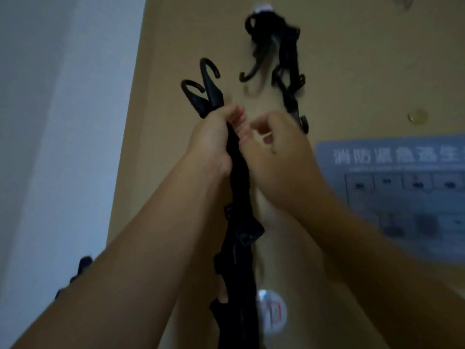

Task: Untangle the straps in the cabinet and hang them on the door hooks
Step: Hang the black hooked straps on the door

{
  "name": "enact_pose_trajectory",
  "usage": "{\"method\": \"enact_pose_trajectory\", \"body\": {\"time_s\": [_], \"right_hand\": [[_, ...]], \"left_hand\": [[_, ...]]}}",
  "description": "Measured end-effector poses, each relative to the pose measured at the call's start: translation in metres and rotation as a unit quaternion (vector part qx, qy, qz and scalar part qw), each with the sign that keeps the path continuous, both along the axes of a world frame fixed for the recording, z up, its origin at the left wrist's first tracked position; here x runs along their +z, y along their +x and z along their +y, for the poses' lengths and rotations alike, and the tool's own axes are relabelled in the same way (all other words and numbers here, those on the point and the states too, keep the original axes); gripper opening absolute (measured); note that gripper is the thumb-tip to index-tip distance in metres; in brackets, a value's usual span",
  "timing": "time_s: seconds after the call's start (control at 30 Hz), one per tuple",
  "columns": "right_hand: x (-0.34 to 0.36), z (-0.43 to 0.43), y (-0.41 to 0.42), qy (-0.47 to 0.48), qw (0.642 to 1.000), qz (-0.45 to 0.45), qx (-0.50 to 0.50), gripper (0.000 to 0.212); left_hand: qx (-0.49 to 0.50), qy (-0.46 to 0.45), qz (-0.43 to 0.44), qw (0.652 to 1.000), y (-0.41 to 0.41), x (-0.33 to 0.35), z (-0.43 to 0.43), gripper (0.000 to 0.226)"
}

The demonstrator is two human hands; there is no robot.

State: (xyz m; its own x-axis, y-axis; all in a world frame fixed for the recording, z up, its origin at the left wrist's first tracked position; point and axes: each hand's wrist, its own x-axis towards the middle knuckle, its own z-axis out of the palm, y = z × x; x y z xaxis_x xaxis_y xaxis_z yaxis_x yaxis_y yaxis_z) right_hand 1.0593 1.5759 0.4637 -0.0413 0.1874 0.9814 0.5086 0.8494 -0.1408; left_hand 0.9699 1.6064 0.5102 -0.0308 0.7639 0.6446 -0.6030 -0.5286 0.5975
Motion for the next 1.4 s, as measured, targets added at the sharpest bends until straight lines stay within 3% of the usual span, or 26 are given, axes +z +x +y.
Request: {"method": "enact_pose_trajectory", "body": {"time_s": [0.2, 0.4, 0.6, 0.77, 0.93, 1.07, 1.2, 1.3, 1.4], "right_hand": [[-0.087, 0.001, -0.005, -0.170, 0.976, 0.056, 0.127, 0.028], [-0.155, 0.001, 0.005, -0.259, 0.956, 0.038, 0.131, 0.034], [-0.196, 0.005, 0.010, -0.318, 0.935, -0.010, 0.155, 0.056], [-0.216, -0.004, 0.016, -0.376, 0.907, 0.030, 0.187, 0.049], [-0.229, -0.010, 0.014, -0.410, 0.876, 0.121, 0.222, 0.030], [-0.226, -0.016, 0.017, -0.423, 0.810, 0.272, 0.300, 0.022], [-0.228, -0.013, 0.019, -0.397, 0.812, 0.338, 0.263, 0.018], [-0.230, -0.013, 0.023, -0.352, 0.844, 0.352, 0.201, 0.019], [-0.235, -0.016, 0.027, -0.333, 0.857, 0.355, 0.169, 0.018]], "left_hand": [[-0.105, -0.078, -0.018, 0.991, 0.005, -0.082, 0.005, 0.024], [-0.068, -0.118, 0.068, 0.988, 0.008, -0.150, 0.012, 0.021], [-0.027, -0.133, 0.079, 0.988, 0.014, -0.193, 0.000, 0.018], [0.034, -0.159, 0.132, 0.978, 0.007, -0.222, -0.012, 0.029], [0.146, -0.238, 0.232, 0.932, -0.001, -0.252, -0.020, 0.047], [0.152, -0.247, 0.290, 0.912, 0.000, -0.280, -0.037, 0.049], [0.062, -0.201, 0.310, 0.927, 0.005, -0.305, -0.056, 0.032], [0.038, -0.181, 0.372, 0.910, 0.009, -0.314, -0.063, 0.025], [-0.019, -0.187, 0.361, 0.913, 0.014, -0.312, -0.070, 0.013]]}}
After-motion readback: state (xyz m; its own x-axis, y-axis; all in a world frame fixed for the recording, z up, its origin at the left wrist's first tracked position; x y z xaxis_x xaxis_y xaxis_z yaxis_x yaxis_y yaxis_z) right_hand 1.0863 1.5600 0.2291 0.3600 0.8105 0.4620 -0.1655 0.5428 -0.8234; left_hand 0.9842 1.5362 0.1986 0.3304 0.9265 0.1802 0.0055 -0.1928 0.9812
